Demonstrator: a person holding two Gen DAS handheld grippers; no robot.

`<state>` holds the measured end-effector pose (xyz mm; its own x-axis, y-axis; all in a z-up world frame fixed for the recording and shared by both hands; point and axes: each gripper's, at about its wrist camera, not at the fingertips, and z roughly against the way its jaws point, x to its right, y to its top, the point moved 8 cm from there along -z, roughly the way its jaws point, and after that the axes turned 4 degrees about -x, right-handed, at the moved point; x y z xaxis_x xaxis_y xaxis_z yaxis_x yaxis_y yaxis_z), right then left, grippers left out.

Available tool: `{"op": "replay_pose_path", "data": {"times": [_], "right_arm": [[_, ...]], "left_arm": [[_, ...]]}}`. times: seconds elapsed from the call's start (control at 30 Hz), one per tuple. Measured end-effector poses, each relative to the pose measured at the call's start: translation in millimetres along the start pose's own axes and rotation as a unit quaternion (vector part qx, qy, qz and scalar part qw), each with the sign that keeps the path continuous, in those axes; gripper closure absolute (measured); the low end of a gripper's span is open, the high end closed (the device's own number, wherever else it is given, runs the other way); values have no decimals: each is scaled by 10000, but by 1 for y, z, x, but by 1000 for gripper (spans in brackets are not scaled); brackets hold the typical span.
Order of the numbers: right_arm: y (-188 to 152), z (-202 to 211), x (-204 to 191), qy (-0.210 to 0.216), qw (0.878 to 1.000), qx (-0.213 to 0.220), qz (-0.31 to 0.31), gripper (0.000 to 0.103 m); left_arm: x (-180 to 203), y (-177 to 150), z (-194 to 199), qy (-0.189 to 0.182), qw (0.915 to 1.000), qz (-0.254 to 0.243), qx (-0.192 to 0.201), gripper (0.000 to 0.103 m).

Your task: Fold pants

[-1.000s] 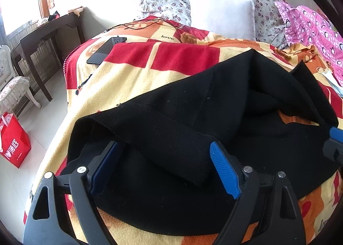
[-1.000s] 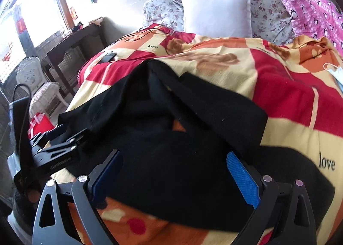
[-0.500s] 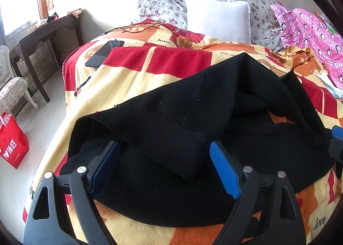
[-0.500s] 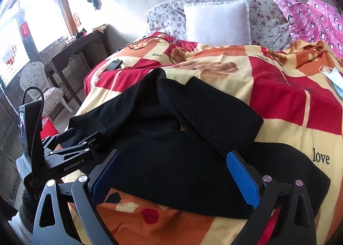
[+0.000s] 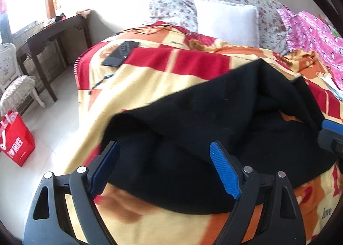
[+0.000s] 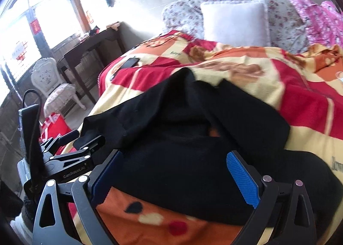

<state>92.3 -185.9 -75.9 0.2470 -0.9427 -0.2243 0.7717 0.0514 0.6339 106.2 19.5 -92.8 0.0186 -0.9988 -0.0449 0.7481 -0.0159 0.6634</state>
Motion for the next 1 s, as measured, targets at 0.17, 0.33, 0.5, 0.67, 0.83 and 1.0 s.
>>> {"op": "replay_pose_path", "data": {"times": [0.17,0.33,0.5,0.67,0.83,1.0], "right_arm": [[8,-49,-32,559,9975,-421,24,7],[8,-107,-67,1215,9870,-1043,-156,54],[47,-110,-89,1603,9849,-643,-87,82],[107,-113,-116,1481,9887,-106,215,94],[141,-152,-118,984,9945,16,371,94],[122,-147,-107,1333,9902,-407,-9,54]], "left_arm": [[-43,6,5,219,9993,285,99,17],[-69,11,11,260,9983,478,222,17],[-80,17,12,242,9978,529,325,17],[-78,20,-3,202,9984,464,246,17],[-74,14,-32,155,9989,440,-101,17],[-74,12,-36,118,9988,455,-113,17]]}}
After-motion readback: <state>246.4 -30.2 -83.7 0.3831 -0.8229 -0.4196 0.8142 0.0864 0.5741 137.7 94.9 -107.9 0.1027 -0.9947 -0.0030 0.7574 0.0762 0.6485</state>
